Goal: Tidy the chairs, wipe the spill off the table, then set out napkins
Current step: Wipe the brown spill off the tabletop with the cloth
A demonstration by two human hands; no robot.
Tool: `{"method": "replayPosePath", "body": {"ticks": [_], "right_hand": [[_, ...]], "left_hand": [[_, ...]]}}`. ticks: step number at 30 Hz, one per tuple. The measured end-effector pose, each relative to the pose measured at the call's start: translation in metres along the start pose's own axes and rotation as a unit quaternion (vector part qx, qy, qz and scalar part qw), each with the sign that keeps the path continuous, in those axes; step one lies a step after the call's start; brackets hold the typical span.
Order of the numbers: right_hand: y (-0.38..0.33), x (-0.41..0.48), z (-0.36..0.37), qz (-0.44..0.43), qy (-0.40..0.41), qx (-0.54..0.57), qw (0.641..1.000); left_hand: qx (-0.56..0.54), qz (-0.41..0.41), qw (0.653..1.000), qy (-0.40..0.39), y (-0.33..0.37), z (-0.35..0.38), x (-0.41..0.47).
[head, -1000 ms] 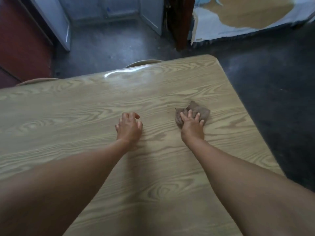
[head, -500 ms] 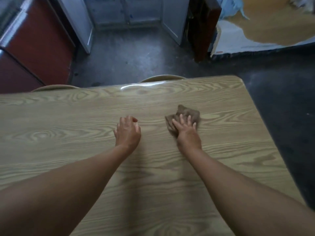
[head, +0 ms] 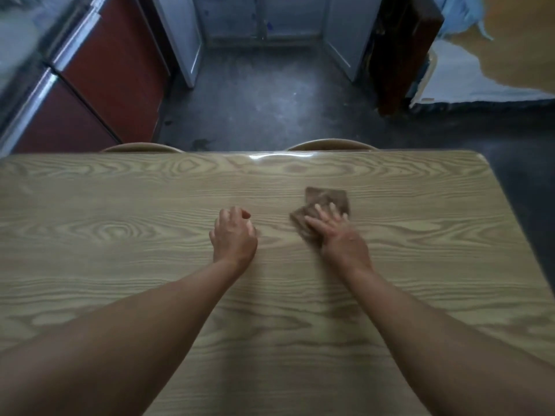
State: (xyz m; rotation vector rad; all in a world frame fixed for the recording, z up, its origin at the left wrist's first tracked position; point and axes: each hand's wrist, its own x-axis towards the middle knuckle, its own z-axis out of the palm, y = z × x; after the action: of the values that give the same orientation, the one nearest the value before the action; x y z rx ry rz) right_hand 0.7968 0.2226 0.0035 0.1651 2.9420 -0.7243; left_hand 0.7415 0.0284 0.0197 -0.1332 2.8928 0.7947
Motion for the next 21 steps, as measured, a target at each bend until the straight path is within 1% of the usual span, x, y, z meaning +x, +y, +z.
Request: {"method": "replayPosePath", "body": {"ticks": [1,2,3,4,5,9,11,14,18,21], "right_hand": [[0.01,0.009,-0.008,0.092,0.022,-0.017,0.995],[0.009,0.02,-0.012,0.166,0.034,-0.034,0.985],[0.0,0.029,-0.01,0.212,0.04,-0.047,0.975],[-0.014,0.036,-0.005,0.23,0.038,-0.061,0.971],[-0.034,0.041,0.007,0.222,0.035,-0.066,0.972],[-0.116,0.031,0.059,0.097,0.006,-0.06,0.994],[-0.16,0.021,0.082,0.058,-0.012,-0.048,0.997],[-0.223,0.016,0.111,0.04,-0.038,-0.032,0.998],[-0.304,0.025,0.144,0.03,-0.078,-0.028,0.996],[-0.368,0.034,0.168,-0.009,-0.137,-0.044,0.99]], "left_hand": [[-0.006,0.006,1.0,-0.002,-0.001,0.0,0.0],[-0.011,0.009,1.0,-0.003,-0.005,-0.002,0.001],[-0.013,0.01,1.0,-0.004,-0.01,-0.004,0.001],[-0.013,0.008,1.0,-0.004,-0.016,-0.008,0.0],[-0.015,0.006,1.0,-0.002,-0.026,-0.014,0.0],[-0.031,0.0,0.999,0.022,-0.069,-0.04,-0.007],[-0.031,-0.01,0.999,0.039,-0.102,-0.057,-0.008],[-0.033,-0.032,0.998,0.051,-0.157,-0.09,-0.01],[-0.012,-0.042,0.998,0.053,-0.231,-0.138,-0.009],[0.0,-0.055,0.996,0.066,-0.281,-0.173,-0.004]]}}
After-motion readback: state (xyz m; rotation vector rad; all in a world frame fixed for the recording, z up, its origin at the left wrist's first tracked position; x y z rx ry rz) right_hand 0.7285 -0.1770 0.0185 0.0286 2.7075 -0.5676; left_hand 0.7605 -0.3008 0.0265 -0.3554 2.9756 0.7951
